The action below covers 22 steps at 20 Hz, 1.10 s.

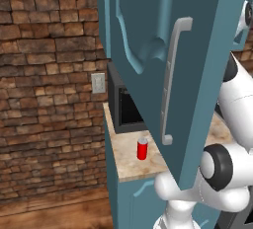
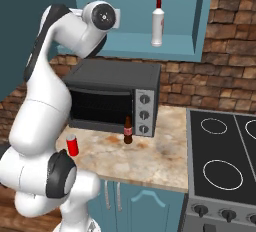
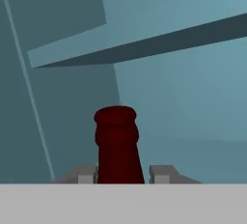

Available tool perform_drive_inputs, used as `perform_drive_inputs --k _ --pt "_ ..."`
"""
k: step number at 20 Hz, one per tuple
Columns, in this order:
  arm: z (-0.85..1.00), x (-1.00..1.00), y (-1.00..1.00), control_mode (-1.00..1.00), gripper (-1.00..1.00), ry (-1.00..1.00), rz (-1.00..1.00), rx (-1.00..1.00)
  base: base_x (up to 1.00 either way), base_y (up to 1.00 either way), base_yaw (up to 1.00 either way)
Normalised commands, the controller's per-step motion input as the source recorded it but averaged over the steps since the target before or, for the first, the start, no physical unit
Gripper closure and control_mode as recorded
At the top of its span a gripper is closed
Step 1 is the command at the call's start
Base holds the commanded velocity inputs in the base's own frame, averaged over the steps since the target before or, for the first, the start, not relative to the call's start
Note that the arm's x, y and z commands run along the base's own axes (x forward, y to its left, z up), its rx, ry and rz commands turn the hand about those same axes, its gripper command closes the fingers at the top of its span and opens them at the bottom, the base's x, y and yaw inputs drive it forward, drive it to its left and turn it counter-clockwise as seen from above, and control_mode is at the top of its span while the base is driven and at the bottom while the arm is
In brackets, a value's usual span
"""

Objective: Sort all alcoholic drinks to one cabinet, and non-alcoholic drinks to the other.

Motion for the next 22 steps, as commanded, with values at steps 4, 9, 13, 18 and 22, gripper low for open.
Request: perform_drive_inputs --k 4,9,13,18,22 --pt "0.00 0.42 0.01 -1.00 1.00 -0.02 -0.02 0.00 0.00 0.00 0.00" --pt "0.00 0.39 0.02 -1.00 1.00 -0.04 -0.02 0.00 0.00 0.00 0.00" --pt "0.00 0.40 0.08 -1.00 1.00 -0.06 -0.01 0.00 0.00 0.00 0.00" --pt "0.00 0.42 0.06 -1.00 1.00 -0.06 -0.01 0.00 0.00 0.00 0.00" --pt "0.00 0.52 0.09 -1.00 1.00 -0.02 -0.01 0.00 0.00 0.00 0.00"
